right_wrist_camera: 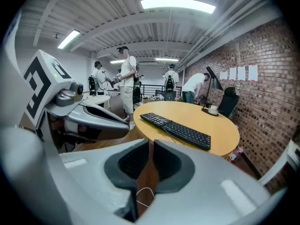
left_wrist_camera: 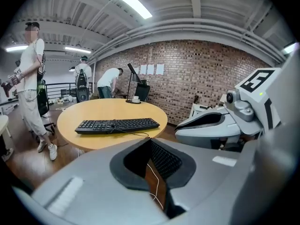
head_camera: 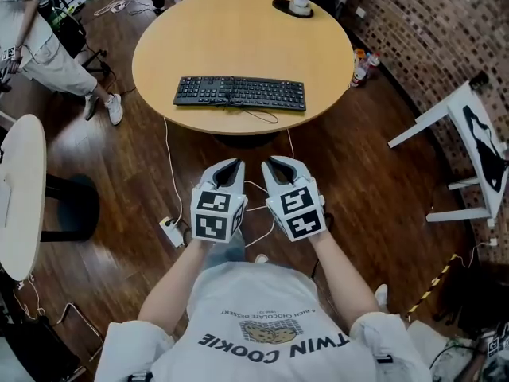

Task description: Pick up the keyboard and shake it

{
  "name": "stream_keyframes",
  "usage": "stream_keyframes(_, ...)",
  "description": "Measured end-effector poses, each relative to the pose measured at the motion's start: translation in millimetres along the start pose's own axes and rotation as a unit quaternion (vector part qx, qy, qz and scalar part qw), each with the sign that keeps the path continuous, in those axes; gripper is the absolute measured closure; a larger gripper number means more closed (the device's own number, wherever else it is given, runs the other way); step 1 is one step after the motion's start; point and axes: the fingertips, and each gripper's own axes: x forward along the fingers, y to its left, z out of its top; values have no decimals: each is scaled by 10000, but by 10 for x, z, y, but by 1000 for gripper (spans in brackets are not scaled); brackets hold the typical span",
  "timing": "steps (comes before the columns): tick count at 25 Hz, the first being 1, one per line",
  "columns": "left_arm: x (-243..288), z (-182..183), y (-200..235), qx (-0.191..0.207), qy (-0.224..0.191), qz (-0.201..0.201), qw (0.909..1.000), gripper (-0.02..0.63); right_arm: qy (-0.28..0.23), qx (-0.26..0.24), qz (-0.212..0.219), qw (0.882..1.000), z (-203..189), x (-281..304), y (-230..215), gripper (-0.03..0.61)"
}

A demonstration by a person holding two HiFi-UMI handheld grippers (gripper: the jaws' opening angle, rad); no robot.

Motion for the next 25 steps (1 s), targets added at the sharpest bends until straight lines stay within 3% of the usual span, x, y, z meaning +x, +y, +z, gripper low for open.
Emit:
stream_keyframes(7, 526, 349, 721, 608, 9, -256, 9978, 580, 510, -652, -417, 9957, 199, 687, -464, 535)
stream_keyframes(14, 1018, 280, 1467, 1824, 462, -336, 9816, 545, 1416, -1763, -939, 9696, 94, 1171, -975, 502)
stream_keyframes(17, 1199, 173, 1691, 2407, 733, -331, 9673, 519, 1727, -2165, -1025, 9554, -15, 1309, -1111, 497)
stream_keyframes(20, 1376, 84, 1839, 2950, 955, -372, 9500, 493, 2006, -2849, -1097, 9309, -126, 1477, -1246, 490)
stream_keyframes(22, 1482, 40, 1916, 3323, 1085, -347, 9363, 483, 2154, -3246, -1159, 9137, -187, 1575, -1354, 476)
stream_keyframes(25, 1586, -65, 1974, 3897, 1297, -305, 9113, 471, 2422, -3469, -1129, 8990, -351, 1673, -1512, 436)
